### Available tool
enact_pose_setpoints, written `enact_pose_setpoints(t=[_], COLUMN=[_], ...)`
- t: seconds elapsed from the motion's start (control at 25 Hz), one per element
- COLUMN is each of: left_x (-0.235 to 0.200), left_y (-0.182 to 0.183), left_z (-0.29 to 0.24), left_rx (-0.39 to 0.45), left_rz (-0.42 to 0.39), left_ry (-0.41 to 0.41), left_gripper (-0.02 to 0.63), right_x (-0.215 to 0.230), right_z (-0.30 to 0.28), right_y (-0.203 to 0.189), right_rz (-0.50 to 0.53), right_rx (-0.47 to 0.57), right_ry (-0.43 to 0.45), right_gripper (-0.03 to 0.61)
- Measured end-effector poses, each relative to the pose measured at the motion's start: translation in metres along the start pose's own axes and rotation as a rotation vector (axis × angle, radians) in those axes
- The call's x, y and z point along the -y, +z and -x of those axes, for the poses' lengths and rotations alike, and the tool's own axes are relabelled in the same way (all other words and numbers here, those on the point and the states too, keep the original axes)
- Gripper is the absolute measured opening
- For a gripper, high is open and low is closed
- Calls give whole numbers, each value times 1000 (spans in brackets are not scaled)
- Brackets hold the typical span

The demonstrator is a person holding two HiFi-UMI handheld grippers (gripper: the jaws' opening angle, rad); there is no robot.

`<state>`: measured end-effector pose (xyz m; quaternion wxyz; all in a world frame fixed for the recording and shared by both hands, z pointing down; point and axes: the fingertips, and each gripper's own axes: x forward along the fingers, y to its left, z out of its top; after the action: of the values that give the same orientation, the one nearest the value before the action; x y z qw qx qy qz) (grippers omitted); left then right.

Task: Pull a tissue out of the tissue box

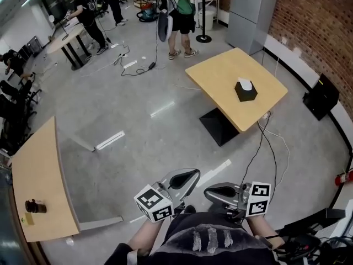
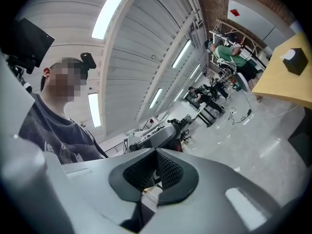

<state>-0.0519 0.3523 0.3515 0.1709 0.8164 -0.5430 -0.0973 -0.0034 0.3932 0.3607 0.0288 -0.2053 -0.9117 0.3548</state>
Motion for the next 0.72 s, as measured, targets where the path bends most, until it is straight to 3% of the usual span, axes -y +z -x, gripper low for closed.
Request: enact_pose_setpoints(t=[0.24, 0.4, 0.72], left_x=[-1, 3, 25], left_y=[6, 12, 6], left_z=[-56, -97, -157], left_rx=[-40, -37, -77], left_rz=[-43, -59, -74], left_ry=[53, 86, 93], left_gripper=[2, 2, 2], right_x=[26, 50, 49], right_z=[34, 64, 97], right_y=[33, 52, 69], right_rz=[10, -76, -130], right_rx=[4, 33, -42], right_ry=[124, 205, 410], right_gripper=[-2, -2, -2])
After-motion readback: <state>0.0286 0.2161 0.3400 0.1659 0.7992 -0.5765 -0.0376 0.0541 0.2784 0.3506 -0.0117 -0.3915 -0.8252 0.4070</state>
